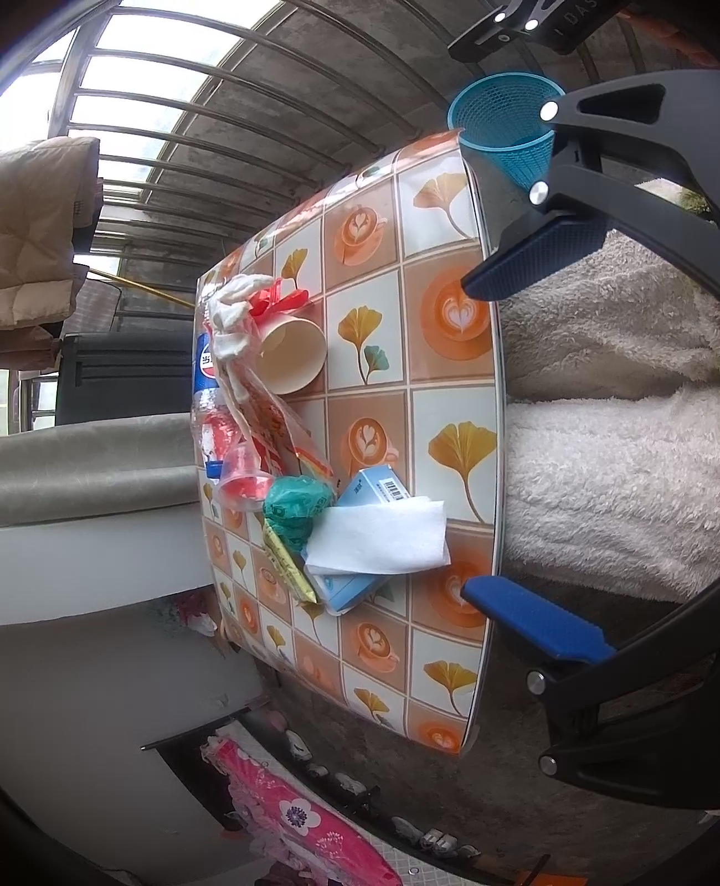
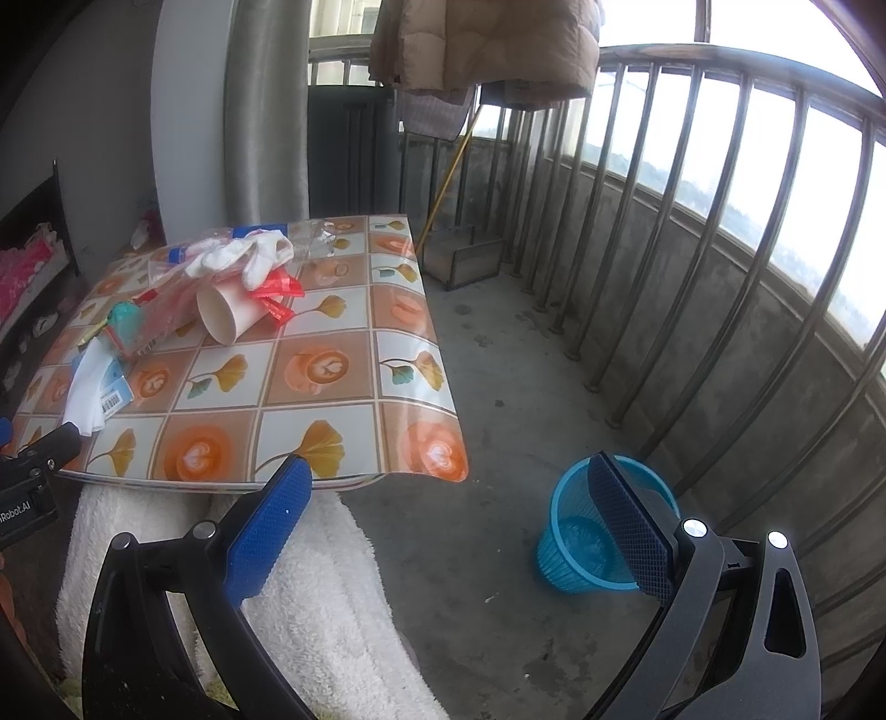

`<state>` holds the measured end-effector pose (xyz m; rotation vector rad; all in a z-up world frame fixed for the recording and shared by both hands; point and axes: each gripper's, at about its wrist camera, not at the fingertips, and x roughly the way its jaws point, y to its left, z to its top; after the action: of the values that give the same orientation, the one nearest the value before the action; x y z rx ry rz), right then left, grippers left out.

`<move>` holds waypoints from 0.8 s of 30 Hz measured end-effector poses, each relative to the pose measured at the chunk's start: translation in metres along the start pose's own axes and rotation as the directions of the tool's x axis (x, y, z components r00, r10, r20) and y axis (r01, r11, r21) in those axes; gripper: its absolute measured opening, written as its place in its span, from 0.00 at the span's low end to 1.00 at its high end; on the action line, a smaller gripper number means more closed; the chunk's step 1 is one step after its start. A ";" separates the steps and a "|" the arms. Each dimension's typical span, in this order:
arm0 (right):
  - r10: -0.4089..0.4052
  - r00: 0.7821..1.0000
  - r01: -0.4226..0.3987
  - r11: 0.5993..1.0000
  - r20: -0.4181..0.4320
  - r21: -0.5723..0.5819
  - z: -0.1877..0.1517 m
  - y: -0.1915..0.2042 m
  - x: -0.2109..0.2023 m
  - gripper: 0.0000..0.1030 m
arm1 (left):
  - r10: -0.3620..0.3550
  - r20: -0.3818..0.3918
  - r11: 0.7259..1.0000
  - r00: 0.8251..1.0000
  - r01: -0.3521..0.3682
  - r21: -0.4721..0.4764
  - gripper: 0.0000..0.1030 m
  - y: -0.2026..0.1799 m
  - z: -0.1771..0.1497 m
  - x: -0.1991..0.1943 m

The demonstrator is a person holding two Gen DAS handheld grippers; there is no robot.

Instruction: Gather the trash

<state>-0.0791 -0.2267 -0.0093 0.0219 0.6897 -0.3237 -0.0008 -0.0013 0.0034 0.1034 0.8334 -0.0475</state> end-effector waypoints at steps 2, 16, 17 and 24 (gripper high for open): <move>0.000 1.000 0.000 1.000 -0.002 0.001 -0.001 0.000 -0.001 0.93 | 0.002 0.001 1.000 1.000 -0.002 0.000 0.95 0.000 0.000 0.000; 0.004 1.000 -0.004 1.000 -0.006 -0.004 -0.003 -0.005 0.003 0.93 | 0.024 -0.014 0.999 1.000 -0.024 -0.025 0.95 0.010 0.000 0.003; 0.005 1.000 -0.005 1.000 -0.008 -0.004 -0.005 -0.006 0.002 0.93 | 0.024 -0.014 0.999 1.000 -0.024 -0.026 0.95 0.010 0.000 0.003; 0.004 1.000 -0.004 1.000 -0.008 -0.004 -0.004 -0.005 0.002 0.93 | 0.028 -0.015 0.999 0.999 -0.029 -0.024 0.95 0.010 -0.001 0.004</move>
<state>-0.0815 -0.2317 -0.0135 0.0207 0.6980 -0.3188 0.0023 0.0090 0.0003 0.0930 0.8465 -0.0098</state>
